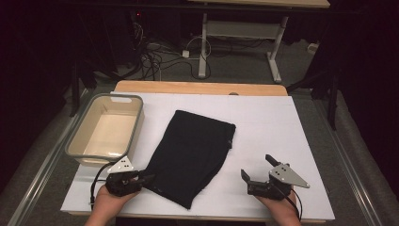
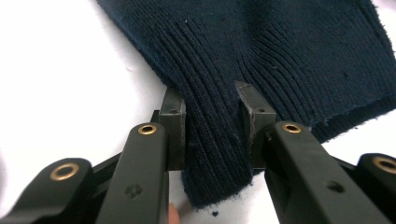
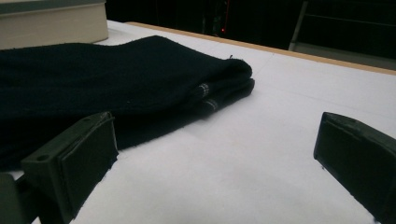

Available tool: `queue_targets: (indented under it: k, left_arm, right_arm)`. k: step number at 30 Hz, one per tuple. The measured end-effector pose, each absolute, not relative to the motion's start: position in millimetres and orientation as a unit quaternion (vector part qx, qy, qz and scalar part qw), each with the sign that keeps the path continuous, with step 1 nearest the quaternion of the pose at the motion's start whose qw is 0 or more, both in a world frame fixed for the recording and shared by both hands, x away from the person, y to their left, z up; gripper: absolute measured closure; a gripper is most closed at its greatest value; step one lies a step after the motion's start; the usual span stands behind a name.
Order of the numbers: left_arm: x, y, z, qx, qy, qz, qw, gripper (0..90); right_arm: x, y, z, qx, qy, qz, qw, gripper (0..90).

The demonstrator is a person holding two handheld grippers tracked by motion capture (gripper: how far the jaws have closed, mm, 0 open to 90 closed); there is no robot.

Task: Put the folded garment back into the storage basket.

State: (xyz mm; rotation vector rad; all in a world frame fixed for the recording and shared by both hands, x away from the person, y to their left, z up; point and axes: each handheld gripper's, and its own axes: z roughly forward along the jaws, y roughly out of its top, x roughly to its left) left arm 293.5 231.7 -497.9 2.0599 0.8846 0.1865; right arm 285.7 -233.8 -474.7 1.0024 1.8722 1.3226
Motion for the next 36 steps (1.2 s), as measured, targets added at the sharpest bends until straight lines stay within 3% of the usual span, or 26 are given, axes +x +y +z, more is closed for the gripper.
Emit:
queue_targets:
  k: [15,20,26,30,36]
  left_arm:
    - [289,228,-498,0.828,0.351,0.103,0.425,65.3]
    - [289,229,-498,0.827,0.353,0.097,0.427,65.3]
    - [290,230,-498,0.827,0.352,0.095,0.427,65.3]
    - [289,229,-498,0.827,0.351,0.098,0.428,65.2]
    - [290,230,-498,0.827,0.352,0.093,0.429,65.2]
  right_arm:
    - [352,-199,-467,0.413,0.705,0.482,0.316,1.7]
    - [384,-193,-465,0.448,0.704,0.457,0.308,7.5]
    - [413,-184,-461,0.461,0.712,0.449,0.282,24.4]
    - [434,-175,-459,0.473,0.719,0.435,0.264,30.5]
    - [456,-167,-475,0.511,0.731,0.386,0.235,25.1]
